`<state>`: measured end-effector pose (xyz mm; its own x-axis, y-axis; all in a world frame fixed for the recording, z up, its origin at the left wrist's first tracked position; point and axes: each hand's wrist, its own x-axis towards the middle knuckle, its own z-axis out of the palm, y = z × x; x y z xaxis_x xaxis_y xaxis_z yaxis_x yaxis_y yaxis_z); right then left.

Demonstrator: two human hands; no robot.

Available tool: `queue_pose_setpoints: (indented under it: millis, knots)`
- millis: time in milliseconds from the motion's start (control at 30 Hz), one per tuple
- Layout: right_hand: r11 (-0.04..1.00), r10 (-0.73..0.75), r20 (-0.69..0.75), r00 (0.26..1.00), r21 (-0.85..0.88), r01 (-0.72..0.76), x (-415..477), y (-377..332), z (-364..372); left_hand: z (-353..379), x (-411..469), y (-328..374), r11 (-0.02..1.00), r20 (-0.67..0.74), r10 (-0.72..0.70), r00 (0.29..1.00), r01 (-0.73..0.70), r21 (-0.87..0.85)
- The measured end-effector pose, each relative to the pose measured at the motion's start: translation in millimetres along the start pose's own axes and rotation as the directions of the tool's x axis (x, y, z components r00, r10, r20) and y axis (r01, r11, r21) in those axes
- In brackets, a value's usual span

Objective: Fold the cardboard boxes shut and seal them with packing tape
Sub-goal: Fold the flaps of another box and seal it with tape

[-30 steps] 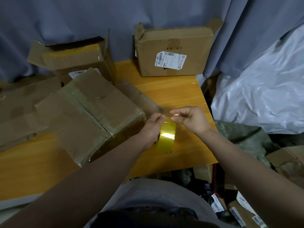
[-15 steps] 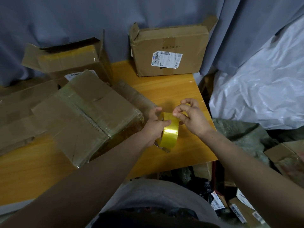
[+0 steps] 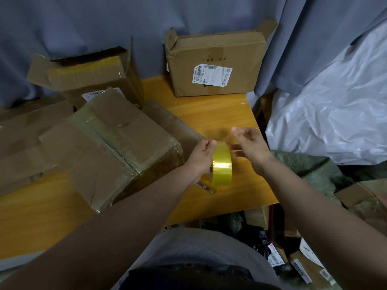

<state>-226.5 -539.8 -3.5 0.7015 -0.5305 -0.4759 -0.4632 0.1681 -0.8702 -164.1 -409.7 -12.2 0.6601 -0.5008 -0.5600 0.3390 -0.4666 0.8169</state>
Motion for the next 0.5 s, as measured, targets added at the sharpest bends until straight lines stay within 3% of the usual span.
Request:
queue_pose_setpoints:
  millis: [67, 133, 200, 267, 300, 367, 433, 500]
  knots:
    - [0.979, 0.187, 0.165, 0.969, -0.108, -0.170, -4.7, -3.8, -4.1, 0.4, -1.7, 4.5, 0.998, -0.008, -0.040, 0.999, 0.040, -0.058]
    - [0.967, 0.235, 0.333, 0.913, -0.178, -0.184, -9.8, -2.0, -7.0, 0.3, -1.4, 8.5, 0.997, -0.010, -0.060, 0.998, 0.059, -0.055]
    - [0.980, 0.183, 0.345, 0.920, -0.136, -0.144, -9.0, 1.0, -7.0, -1.7, -0.9, 15.7, 0.995, -0.017, -0.080, 0.997, 0.081, 0.054]
    - [0.973, 0.099, 0.274, 0.957, -0.230, -0.035, -5.1, 3.0, -2.0, -5.0, 1.0, 23.2, 0.958, -0.014, -0.069, 0.997, 0.071, 0.279]
    - [0.924, 0.063, 0.243, 0.968, -0.382, 0.035, -2.6, 4.2, 0.9, -7.1, 1.8, 25.6, 0.920, -0.012, -0.054, 0.998, 0.055, 0.389]
    - [0.667, 0.022, 0.214, 0.977, -0.731, 0.146, 5.1, 12.2, 5.4, -11.1, 1.7, 30.0, 0.862, -0.058, 0.004, 0.998, 0.026, 0.506]
    - [0.448, 0.048, 0.218, 0.975, -0.877, 0.175, 13.2, 23.2, 7.6, -15.7, -4.4, 33.0, 0.864, -0.094, 0.101, 0.990, -0.040, 0.503]
    - [0.428, 0.083, 0.209, 0.974, -0.890, 0.154, 12.6, 23.5, 13.4, -23.6, -16.9, 38.9, 0.888, -0.104, 0.204, 0.973, -0.140, 0.438]
